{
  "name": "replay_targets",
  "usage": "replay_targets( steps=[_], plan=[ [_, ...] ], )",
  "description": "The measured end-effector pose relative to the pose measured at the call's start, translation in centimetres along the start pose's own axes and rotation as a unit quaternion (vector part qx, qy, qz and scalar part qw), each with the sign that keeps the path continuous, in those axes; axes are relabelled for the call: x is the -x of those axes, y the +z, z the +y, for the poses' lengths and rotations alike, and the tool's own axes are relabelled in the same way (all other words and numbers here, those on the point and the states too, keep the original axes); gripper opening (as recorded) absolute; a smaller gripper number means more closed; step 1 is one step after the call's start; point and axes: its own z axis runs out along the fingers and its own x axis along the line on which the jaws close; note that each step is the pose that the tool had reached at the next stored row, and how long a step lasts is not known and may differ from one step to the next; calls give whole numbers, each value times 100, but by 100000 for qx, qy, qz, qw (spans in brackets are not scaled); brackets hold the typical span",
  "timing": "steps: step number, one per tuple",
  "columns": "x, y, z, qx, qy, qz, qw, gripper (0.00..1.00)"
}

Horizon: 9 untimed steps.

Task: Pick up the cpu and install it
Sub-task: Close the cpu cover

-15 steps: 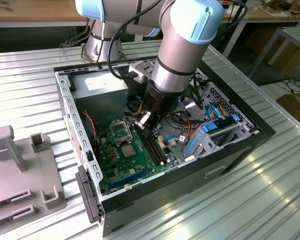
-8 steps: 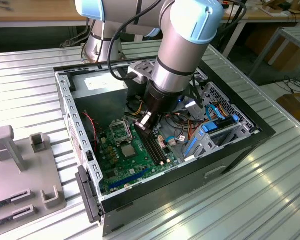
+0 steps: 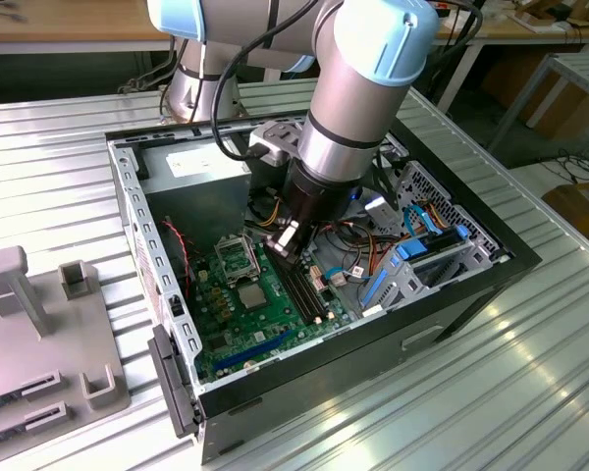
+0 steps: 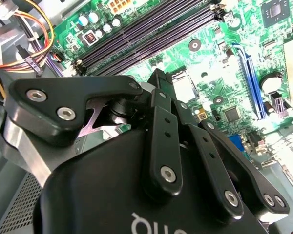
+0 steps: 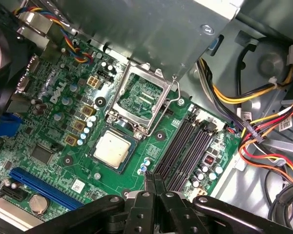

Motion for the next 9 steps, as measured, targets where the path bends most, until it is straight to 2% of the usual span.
replay_targets(
  steps=[6, 9],
  plan=[
    [0, 0, 0, -53, -1043, 28, 99995, 11],
    [0, 0, 0, -113, -2305, 59, 99973, 11]
  ],
)
